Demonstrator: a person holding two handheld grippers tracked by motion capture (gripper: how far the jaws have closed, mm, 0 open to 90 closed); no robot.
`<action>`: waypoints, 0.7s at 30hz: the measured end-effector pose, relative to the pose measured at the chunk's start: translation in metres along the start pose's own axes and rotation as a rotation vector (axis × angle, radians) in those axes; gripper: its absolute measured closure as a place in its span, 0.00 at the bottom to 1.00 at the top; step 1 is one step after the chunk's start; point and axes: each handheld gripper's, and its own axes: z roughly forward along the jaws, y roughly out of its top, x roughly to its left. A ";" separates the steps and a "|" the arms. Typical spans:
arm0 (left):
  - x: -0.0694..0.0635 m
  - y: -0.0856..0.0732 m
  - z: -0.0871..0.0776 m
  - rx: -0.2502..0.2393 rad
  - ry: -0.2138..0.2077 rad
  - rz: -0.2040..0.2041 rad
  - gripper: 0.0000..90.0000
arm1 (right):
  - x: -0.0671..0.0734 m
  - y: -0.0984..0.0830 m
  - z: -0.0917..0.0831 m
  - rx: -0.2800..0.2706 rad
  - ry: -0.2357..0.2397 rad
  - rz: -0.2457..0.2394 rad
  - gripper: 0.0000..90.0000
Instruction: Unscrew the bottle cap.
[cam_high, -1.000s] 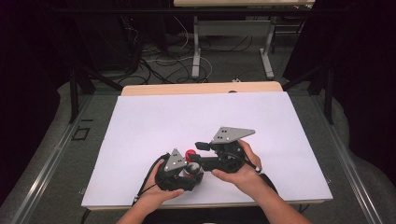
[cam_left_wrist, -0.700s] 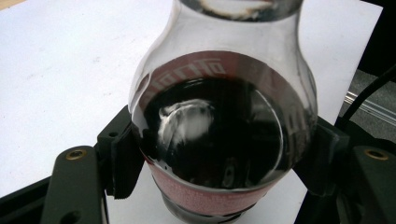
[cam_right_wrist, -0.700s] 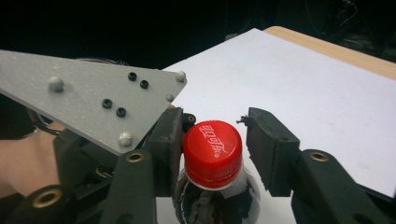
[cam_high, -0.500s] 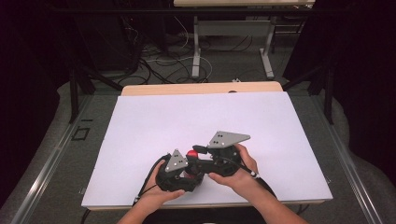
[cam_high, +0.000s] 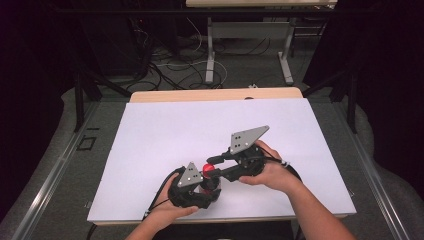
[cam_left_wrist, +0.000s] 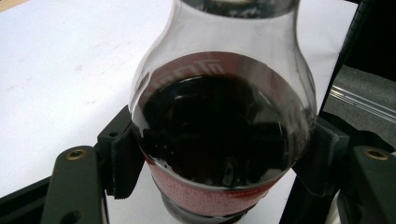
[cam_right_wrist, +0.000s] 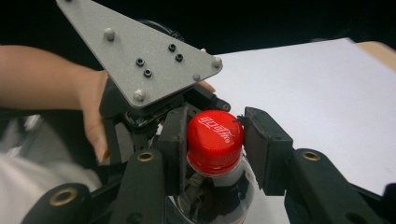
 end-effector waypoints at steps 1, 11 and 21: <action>0.000 0.000 0.000 0.001 0.003 0.001 0.33 | 0.000 0.000 0.000 0.000 0.000 0.000 0.68; 0.004 -0.002 0.001 0.011 0.031 -0.031 0.33 | 0.018 0.007 0.001 -0.094 -0.219 0.152 0.57; 0.003 0.000 0.000 0.011 0.030 -0.035 0.33 | 0.039 0.005 0.024 -0.065 -0.395 0.208 0.60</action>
